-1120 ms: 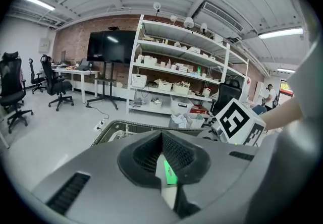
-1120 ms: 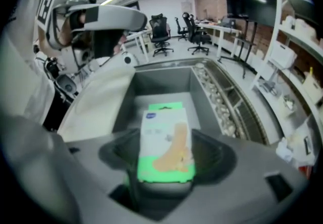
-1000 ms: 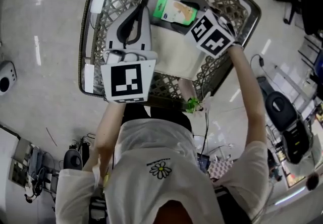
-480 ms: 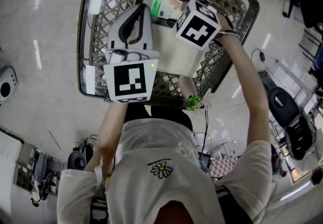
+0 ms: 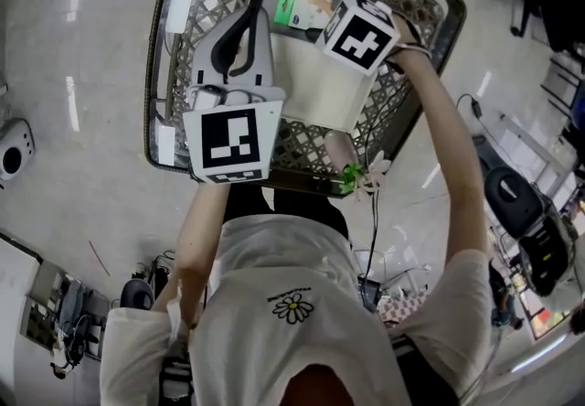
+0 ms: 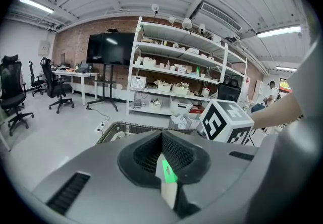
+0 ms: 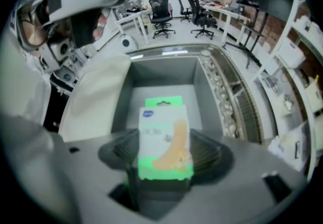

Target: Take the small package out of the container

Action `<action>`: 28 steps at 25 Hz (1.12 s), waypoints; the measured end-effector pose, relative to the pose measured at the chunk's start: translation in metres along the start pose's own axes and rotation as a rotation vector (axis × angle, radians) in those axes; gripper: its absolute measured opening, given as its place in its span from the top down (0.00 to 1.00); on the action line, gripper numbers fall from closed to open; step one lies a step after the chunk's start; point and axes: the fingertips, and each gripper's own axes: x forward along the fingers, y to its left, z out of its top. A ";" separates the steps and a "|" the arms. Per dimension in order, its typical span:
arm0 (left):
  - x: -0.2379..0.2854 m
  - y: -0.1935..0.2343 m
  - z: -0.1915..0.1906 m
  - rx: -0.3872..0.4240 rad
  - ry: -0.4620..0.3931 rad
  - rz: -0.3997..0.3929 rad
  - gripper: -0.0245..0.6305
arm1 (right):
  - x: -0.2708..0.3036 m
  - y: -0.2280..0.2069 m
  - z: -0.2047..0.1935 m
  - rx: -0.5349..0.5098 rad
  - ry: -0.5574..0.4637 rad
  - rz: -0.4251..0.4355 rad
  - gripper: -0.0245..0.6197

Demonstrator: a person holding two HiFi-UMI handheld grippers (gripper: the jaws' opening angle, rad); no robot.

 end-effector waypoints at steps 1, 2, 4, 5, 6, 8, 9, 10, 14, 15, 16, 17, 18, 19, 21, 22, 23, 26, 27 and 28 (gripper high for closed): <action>-0.003 -0.001 0.002 -0.003 -0.004 -0.001 0.93 | 0.000 0.000 0.000 -0.012 0.006 -0.007 0.48; -0.007 -0.001 0.005 -0.005 -0.011 -0.001 0.93 | -0.002 -0.001 0.000 -0.021 0.011 -0.023 0.48; -0.014 -0.003 0.010 -0.005 -0.023 -0.002 0.93 | -0.009 -0.004 -0.001 -0.012 0.009 -0.061 0.48; -0.018 -0.004 0.012 -0.002 -0.025 -0.005 0.93 | -0.014 -0.005 0.000 0.005 0.004 -0.076 0.48; -0.023 -0.006 0.014 0.003 -0.026 -0.009 0.93 | -0.019 -0.004 0.000 0.025 -0.004 -0.090 0.48; -0.035 -0.011 0.018 0.016 -0.027 -0.022 0.93 | -0.033 -0.001 0.003 0.058 -0.020 -0.117 0.48; -0.041 -0.013 0.020 0.025 -0.032 -0.030 0.93 | -0.041 0.002 0.005 0.067 -0.027 -0.132 0.48; -0.047 -0.016 0.023 0.035 -0.041 -0.038 0.93 | -0.050 0.003 0.007 0.070 -0.032 -0.152 0.48; -0.069 -0.026 0.040 0.047 -0.093 -0.052 0.93 | -0.096 0.012 0.011 0.076 -0.051 -0.260 0.48; -0.075 -0.028 0.045 0.042 -0.101 -0.053 0.93 | -0.109 0.017 0.013 0.080 -0.058 -0.287 0.48; -0.083 -0.030 0.051 0.040 -0.107 -0.055 0.93 | -0.121 0.022 0.015 0.085 -0.065 -0.315 0.48; -0.090 -0.033 0.056 0.042 -0.111 -0.060 0.93 | -0.133 0.028 0.017 0.091 -0.071 -0.341 0.48; -0.097 -0.036 0.061 0.051 -0.116 -0.070 0.93 | -0.144 0.034 0.019 0.100 -0.076 -0.365 0.48; -0.102 -0.041 0.066 0.063 -0.123 -0.084 0.93 | -0.156 0.040 0.021 0.108 -0.082 -0.389 0.48; -0.114 -0.051 0.078 0.084 -0.149 -0.113 0.93 | -0.181 0.051 0.027 0.118 -0.097 -0.443 0.48; -0.121 -0.056 0.082 0.086 -0.165 -0.127 0.93 | -0.192 0.059 0.029 0.126 -0.107 -0.469 0.48; -0.129 -0.060 0.086 0.086 -0.180 -0.143 0.93 | -0.202 0.069 0.031 0.141 -0.121 -0.492 0.48; -0.151 -0.075 0.098 0.109 -0.223 -0.190 0.93 | -0.235 0.096 0.034 0.244 -0.207 -0.569 0.48; -0.158 -0.081 0.101 0.117 -0.235 -0.197 0.93 | -0.246 0.103 0.033 0.289 -0.246 -0.594 0.48; -0.166 -0.086 0.102 0.118 -0.244 -0.199 0.93 | -0.254 0.111 0.032 0.335 -0.288 -0.615 0.48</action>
